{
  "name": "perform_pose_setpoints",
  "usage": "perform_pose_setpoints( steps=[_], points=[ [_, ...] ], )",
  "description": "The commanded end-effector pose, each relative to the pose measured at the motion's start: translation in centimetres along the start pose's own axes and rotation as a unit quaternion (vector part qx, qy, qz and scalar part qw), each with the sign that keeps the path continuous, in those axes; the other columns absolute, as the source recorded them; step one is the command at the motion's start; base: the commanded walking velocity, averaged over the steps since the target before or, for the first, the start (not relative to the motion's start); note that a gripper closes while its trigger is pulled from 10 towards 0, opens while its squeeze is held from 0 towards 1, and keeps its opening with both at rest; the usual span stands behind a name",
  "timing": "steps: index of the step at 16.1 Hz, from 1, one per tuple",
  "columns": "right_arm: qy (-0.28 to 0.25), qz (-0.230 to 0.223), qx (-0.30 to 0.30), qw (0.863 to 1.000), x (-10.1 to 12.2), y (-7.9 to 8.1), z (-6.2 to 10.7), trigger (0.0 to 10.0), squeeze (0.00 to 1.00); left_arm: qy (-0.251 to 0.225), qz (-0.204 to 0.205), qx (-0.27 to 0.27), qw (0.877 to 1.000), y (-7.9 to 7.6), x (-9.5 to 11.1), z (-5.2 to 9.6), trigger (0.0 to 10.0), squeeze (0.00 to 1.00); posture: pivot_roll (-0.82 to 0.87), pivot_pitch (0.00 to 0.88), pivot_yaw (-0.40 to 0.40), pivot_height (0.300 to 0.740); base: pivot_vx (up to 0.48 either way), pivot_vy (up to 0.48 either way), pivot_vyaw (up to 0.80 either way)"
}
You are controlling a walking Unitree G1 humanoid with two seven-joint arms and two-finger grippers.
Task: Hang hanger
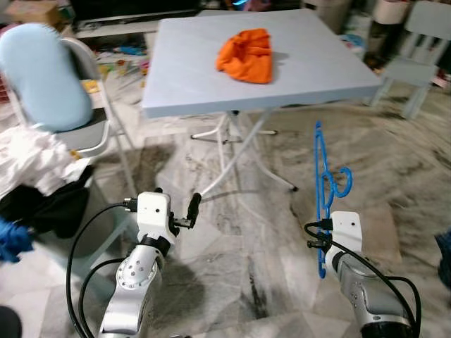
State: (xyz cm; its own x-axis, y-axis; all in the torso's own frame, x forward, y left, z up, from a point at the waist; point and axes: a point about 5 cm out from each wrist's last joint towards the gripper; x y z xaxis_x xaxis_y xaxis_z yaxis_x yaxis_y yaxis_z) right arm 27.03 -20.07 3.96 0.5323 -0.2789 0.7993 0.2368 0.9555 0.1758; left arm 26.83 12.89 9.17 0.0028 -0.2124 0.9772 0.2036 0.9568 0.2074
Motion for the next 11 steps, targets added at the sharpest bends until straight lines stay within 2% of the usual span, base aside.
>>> perform_pose_setpoints(
  steps=[1, 5, 11],
  points=[
    [-0.006, -0.003, -0.002, 1.000, 0.28, 0.13, 0.25, 10.0, 0.00, 0.003, 0.005, -0.010, 1.000, -0.12, -0.03, -0.12, 10.0, 0.00, -0.10, 0.077, 0.034, 0.740, 0.000, 0.000, -0.60],
    [-0.002, -0.005, 0.000, 1.000, 0.37, 0.62, 0.26, 10.0, 0.00, 0.003, 0.008, -0.015, 1.000, -0.18, 0.02, -0.17, 10.0, 0.00, -0.10, 0.077, 0.035, 0.740, 0.000, 0.240, -0.76],
    [0.001, -0.004, 0.002, 1.000, 0.26, 0.81, 0.33, 10.0, 0.00, 0.003, 0.012, -0.027, 1.000, -0.41, 0.05, -0.19, 10.0, 0.00, -0.11, 0.080, 0.036, 0.740, 0.000, 0.081, -0.79]
  ],
)
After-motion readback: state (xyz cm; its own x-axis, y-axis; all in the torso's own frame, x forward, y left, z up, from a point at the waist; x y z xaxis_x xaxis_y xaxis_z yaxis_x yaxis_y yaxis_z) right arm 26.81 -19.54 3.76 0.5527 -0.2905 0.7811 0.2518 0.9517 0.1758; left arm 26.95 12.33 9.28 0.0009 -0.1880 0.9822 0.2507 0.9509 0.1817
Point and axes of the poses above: a point about 5 cm out from each wrist's last joint towards the gripper, its own z axis pointing back from the gripper into the wrist, its own x axis along the axis of the wrist's last joint, y = z × x, and after that the axes turned 15 degrees about -z, right-handed
